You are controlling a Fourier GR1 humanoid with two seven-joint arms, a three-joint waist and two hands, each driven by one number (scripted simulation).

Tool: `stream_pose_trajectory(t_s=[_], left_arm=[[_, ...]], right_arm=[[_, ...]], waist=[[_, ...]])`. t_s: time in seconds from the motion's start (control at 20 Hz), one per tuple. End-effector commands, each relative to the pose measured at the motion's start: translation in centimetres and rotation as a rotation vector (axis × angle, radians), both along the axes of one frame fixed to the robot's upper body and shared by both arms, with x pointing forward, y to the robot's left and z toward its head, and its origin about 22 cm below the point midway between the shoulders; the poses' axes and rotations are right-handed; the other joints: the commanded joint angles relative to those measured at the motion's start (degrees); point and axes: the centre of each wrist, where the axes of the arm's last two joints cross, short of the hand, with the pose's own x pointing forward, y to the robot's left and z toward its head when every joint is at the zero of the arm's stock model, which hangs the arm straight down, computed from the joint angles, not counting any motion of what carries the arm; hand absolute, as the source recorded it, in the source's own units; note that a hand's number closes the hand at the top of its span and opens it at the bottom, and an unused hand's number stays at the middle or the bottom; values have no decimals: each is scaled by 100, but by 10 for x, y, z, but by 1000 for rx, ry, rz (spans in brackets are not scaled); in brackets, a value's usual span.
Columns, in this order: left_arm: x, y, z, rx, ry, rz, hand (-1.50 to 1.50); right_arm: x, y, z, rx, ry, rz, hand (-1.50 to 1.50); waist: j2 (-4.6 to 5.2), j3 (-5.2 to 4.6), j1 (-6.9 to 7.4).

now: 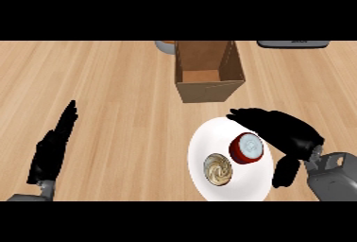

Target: Pick the can from the plate and place it in the cardboard box

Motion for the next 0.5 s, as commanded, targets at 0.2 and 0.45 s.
stream_pose_trajectory(t_s=[0.2, 0.45], left_arm=[[-5, 5, 5, -2, -3, -2, 0], [6, -6, -15, -3, 5, 6, 0]], right_arm=[[3, 10, -27, -72, 1, -36, -150], [-12, -25, -36, -56, 7, -23, -150]], waist=[[5, 1, 23], [5, 1, -24]])
